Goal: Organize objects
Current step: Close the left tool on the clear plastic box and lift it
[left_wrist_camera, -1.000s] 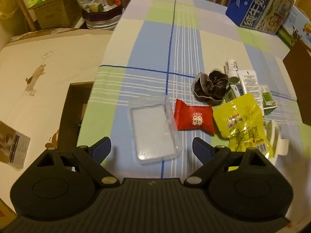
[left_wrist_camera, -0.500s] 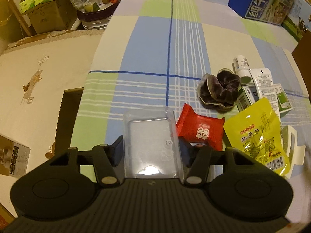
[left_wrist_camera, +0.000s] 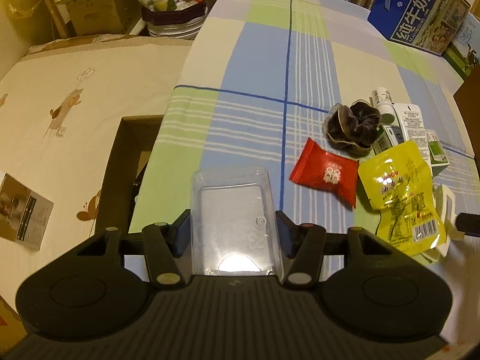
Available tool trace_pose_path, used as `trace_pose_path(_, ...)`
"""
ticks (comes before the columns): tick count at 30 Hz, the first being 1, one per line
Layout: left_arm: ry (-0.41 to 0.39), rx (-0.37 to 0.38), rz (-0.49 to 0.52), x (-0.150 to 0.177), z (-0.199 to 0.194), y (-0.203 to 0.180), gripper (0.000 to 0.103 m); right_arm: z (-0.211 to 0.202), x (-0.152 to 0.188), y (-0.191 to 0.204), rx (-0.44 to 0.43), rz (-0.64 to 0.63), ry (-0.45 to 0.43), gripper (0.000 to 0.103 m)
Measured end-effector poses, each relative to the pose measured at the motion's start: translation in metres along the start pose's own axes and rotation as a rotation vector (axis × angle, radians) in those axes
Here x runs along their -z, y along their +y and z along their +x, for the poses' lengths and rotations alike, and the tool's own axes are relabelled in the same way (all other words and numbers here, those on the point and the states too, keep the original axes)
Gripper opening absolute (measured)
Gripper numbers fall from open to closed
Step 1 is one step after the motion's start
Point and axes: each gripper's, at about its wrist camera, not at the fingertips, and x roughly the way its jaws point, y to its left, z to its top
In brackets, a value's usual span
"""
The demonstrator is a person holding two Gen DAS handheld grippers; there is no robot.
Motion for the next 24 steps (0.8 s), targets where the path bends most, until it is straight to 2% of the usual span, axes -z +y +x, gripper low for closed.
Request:
trace_pose_path(2,-0.002,0.004,-0.006,0.003,-0.003,0.0,0.053,0.006,0.0,0.002,0.022,-0.014,0.013,0.028)
trace_pose_path(7,-0.011,0.014,-0.008,0.009,-0.011,-0.004,0.053,0.014,-0.002,0.011,0.056,-0.094,0.02,0.026)
trace_pose_path(14,-0.021,0.035,0.006,0.014,-0.021,-0.017,0.053,0.025,0.005,0.026,0.119,-0.304,0.009,0.017)
trace_pose_path(24,-0.045,0.082,0.053,0.019,-0.041,-0.047,0.053,-0.015,0.016,-0.006,0.044,-0.244,-0.035,0.016)
